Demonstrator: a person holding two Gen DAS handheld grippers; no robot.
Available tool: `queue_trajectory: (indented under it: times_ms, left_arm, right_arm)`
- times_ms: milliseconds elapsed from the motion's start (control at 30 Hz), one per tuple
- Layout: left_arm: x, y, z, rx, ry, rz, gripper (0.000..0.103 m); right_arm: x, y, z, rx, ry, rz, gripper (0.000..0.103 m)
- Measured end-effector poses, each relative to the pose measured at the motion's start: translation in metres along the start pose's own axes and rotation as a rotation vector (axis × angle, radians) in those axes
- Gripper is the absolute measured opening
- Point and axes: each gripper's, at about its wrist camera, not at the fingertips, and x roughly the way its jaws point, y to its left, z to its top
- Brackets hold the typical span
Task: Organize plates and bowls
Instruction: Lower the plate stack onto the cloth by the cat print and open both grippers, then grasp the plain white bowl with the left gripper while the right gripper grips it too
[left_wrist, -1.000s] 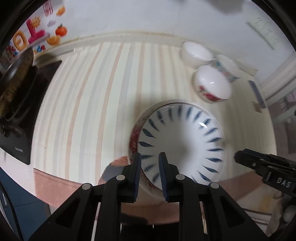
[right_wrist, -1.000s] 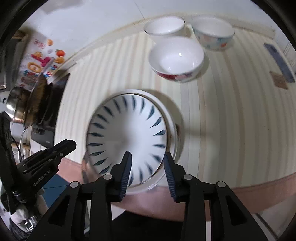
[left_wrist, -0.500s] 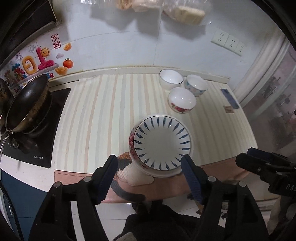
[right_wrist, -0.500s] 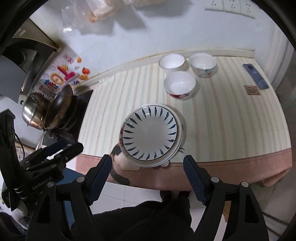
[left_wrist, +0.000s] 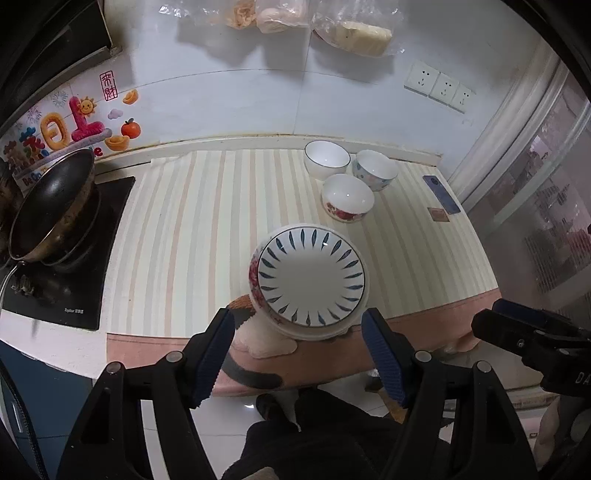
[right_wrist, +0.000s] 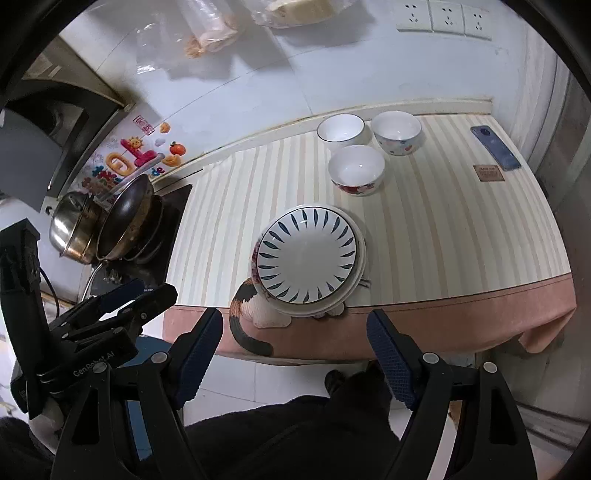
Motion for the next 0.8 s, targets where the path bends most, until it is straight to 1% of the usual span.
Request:
queue_trajectory:
  times_ms: [100,167,267,333,433,533,567,667,800]
  left_arm:
    - [0.01,0.0,0.01,-0.017,-0.005,-0.007,0.07]
    - [0.023,-0.002,0.023,-0.027,-0.005,-0.016,0.07]
    - [0.044,-0.01,0.05,-0.023,-0.046,0.02,0.07]
    - [0.062,-0.016,0.069,-0.023,-0.052,0.038,0.07]
    - [0.105,-0.024,0.102,-0.038,-0.009,0.041,0.07]
    - [0.16,-0.03,0.133,-0.074,0.075,0.035,0.07]
    - [0.176,-0.032,0.141,-0.083,0.094,0.045,0.07]
    - [0.226,-0.035,0.159,-0.104,0.161,0.068,0.07]
    - [0.284,-0.036,0.171,-0.141,0.245,0.036,0.069]
  right_arm:
    - [0.008,-0.011,0.015,0.012,-0.002,-0.001,0.083]
    - [0.017,-0.023,0.031,0.02,-0.003,0.002,0.083]
    - [0.037,-0.044,0.06,0.032,-0.004,0.0,0.083]
    - [0.052,-0.06,0.081,0.043,-0.005,0.0,0.083]
    - [0.086,-0.091,0.121,0.062,0.002,0.004,0.083]
    - [0.122,-0.117,0.156,0.067,0.038,0.003,0.083]
    - [0.137,-0.127,0.169,0.065,0.052,0.011,0.083]
    - [0.18,-0.149,0.199,0.049,0.112,0.027,0.083]
    - [0.233,-0.169,0.228,0.026,0.18,0.033,0.083]
